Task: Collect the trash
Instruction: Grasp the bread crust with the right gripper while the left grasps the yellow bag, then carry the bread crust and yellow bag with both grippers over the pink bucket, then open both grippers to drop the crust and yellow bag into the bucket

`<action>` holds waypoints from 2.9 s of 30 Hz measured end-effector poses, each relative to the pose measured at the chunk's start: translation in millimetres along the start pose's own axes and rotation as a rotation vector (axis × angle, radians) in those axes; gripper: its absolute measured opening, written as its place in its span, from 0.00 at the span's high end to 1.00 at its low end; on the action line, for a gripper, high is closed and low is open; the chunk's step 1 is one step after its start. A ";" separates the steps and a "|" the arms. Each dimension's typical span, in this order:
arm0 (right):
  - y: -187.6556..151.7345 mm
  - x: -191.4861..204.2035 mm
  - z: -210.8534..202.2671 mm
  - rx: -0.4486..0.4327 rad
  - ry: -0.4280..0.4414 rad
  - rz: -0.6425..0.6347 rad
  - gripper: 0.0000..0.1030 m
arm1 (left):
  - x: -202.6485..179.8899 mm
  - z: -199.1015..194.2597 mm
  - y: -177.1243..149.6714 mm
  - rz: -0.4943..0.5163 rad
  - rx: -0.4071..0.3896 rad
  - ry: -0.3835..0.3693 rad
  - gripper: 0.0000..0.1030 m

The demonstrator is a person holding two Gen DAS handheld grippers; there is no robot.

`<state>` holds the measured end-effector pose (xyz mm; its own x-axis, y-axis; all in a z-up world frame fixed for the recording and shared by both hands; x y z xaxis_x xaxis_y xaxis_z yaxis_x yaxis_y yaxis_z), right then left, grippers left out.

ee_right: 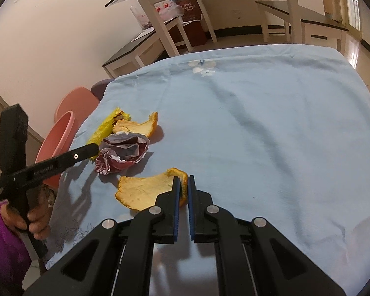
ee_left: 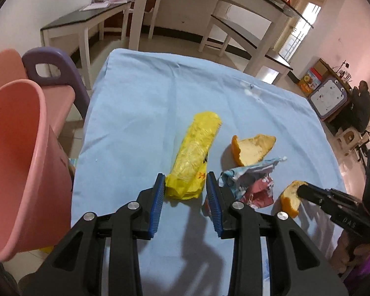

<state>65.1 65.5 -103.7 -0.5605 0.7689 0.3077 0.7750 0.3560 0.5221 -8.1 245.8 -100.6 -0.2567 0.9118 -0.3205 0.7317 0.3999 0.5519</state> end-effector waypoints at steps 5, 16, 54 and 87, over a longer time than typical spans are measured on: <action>-1.6 -1.3 -2.7 -0.007 -0.015 0.006 0.95 | -2.5 -5.1 2.3 -0.004 -0.043 0.022 0.71; -8.9 -2.3 -9.4 -0.025 -0.047 -0.009 0.95 | -3.4 -32.2 0.8 -0.039 -0.108 0.036 0.92; 61.3 206.6 -30.4 -0.164 0.105 -0.353 0.96 | 101.0 -190.0 -37.9 -0.217 -0.408 0.285 0.92; 67.7 343.6 80.3 -0.123 0.114 -0.530 0.89 | 178.6 -186.5 -47.1 -0.376 -0.366 0.349 0.74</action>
<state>-51.5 396.4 -26.5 -0.8979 0.4362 0.0584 0.3423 0.6088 0.7156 -206.2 407.2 -40.2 -0.6904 0.6545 -0.3082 0.3034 0.6487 0.6980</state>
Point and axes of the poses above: each gripper's, at about its wrist camera, not at the fingertips, and z roughly the way its jaws point, x to its left, y to its top, the point moved 10 cm from there along z, roughly the way its jaws point, and after that the axes turned 5 degrees about -y, right-handed, at the moved point
